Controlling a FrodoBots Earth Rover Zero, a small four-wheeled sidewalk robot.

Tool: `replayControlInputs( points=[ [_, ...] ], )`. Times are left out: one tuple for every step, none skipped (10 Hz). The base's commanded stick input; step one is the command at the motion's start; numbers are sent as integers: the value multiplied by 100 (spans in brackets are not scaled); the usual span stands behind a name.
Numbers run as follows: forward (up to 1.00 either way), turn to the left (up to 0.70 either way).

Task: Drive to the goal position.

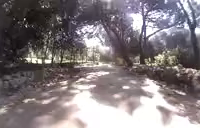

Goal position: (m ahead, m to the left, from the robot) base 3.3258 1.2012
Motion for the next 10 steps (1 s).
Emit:
replayControlInputs(
  points=[
    [85,0],
    [85,0],
    [85,0],
    [85,0],
    [85,0],
    [85,0],
    [85,0],
    [85,0],
    [85,0],
    [85,0]
  ],
)
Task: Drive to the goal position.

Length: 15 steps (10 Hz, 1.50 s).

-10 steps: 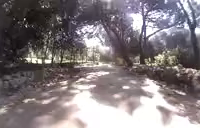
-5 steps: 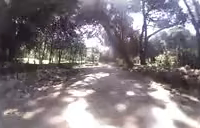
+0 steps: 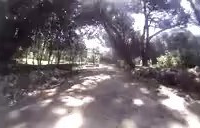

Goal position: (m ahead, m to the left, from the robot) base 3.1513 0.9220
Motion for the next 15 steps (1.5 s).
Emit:
replayControlInputs(
  points=[
    [85,0],
    [85,0],
    [85,0],
    [85,0],
    [85,0],
    [85,5],
    [85,19],
    [85,34],
    [85,19],
    [85,0],
    [85,0],
    [85,0],
    [85,0],
    [85,0],
    [85,0]
  ],
)
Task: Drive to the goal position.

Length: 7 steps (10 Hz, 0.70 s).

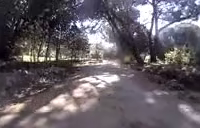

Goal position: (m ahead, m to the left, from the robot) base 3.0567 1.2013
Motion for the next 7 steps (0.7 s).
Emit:
replayControlInputs(
  points=[
    [85,0],
    [85,0],
    [85,0],
    [85,0],
    [85,0],
    [85,0],
    [85,0]
  ],
)
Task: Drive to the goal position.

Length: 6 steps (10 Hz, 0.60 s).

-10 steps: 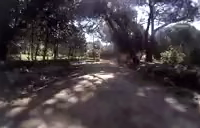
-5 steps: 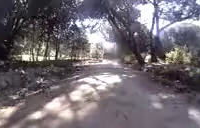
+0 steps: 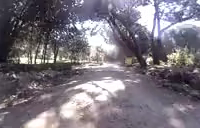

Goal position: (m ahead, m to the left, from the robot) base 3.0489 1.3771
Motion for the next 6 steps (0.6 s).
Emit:
replayControlInputs(
  points=[
    [85,0],
    [85,0],
    [85,0],
    [85,0],
    [85,0],
    [85,0]
  ],
)
